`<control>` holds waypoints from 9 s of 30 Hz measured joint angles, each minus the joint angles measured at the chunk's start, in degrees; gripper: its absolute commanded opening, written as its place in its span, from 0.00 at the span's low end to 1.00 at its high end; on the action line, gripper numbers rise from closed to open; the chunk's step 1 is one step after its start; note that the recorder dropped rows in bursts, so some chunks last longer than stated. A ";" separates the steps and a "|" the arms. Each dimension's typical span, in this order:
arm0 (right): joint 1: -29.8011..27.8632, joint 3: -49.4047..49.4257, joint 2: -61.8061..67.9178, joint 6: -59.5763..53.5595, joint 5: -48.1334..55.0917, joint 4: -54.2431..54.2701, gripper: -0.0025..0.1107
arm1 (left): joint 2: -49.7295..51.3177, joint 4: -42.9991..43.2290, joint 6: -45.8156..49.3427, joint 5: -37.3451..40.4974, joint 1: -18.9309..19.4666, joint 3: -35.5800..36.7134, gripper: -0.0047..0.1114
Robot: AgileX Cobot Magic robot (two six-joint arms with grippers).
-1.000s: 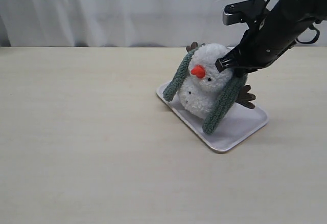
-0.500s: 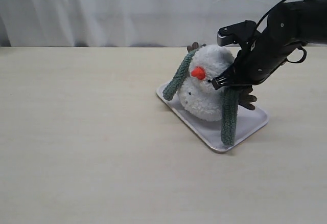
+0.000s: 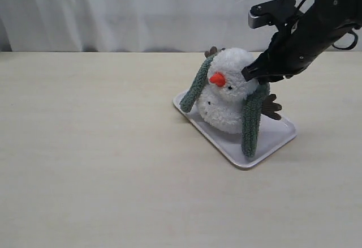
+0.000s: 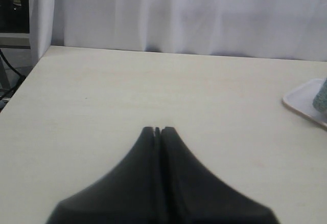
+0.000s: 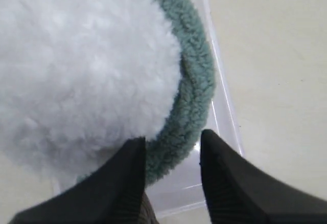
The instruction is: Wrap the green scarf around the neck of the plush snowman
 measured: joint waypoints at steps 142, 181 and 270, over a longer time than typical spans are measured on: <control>-13.94 1.75 22.33 -25.33 -4.79 40.81 0.06 | 0.00 0.00 0.00 0.00 0.00 0.00 0.04; -13.81 -1.24 1.08 -17.57 4.39 24.37 0.33 | 0.00 0.00 0.00 0.00 0.00 0.00 0.04; 37.36 13.90 4.70 63.50 -2.71 -30.52 0.53 | 0.00 0.00 0.00 0.20 0.00 0.00 0.04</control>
